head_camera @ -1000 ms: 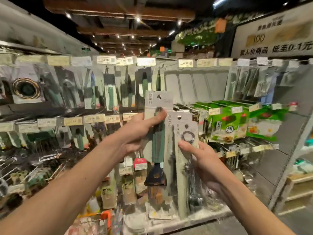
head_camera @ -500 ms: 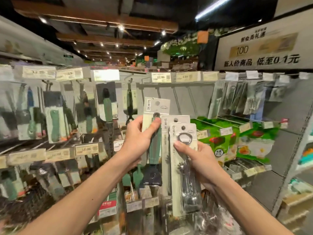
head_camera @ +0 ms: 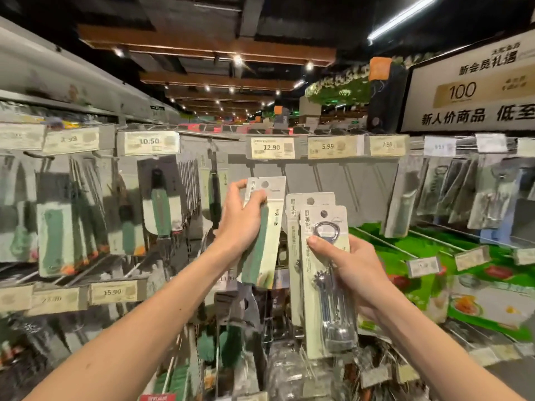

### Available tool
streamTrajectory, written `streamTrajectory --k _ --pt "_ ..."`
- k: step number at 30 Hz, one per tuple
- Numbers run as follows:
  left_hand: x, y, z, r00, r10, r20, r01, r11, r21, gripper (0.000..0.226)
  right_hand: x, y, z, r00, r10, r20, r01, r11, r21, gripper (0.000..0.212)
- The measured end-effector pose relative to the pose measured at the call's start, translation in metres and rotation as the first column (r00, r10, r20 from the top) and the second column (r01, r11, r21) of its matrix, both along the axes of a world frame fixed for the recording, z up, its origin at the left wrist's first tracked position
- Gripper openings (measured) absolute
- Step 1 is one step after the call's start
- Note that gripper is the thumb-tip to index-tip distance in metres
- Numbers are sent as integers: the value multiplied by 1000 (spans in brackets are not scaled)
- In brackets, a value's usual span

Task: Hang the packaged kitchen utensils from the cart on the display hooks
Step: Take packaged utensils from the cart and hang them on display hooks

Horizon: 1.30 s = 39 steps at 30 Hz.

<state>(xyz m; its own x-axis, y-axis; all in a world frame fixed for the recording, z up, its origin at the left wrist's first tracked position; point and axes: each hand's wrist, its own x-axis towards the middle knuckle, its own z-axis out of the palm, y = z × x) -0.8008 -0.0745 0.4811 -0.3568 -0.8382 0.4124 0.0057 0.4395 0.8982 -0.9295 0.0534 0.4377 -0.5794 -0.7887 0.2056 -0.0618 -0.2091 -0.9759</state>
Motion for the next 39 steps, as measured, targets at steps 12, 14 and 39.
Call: streamTrajectory --k 12,14,39 --pt "-39 -51 11 988 114 -102 -145 910 -390 62 -51 -38 17 988 156 -5 -156 987 -42 24" --pt "-44 -55 14 987 105 -124 -148 890 -431 64 -54 -44 18 986 169 4 -169 984 -52 24" --pt "-38 -70 -4 862 502 74 -348 690 -635 77 -53 -51 14 990 142 -1 -141 985 -95 27"
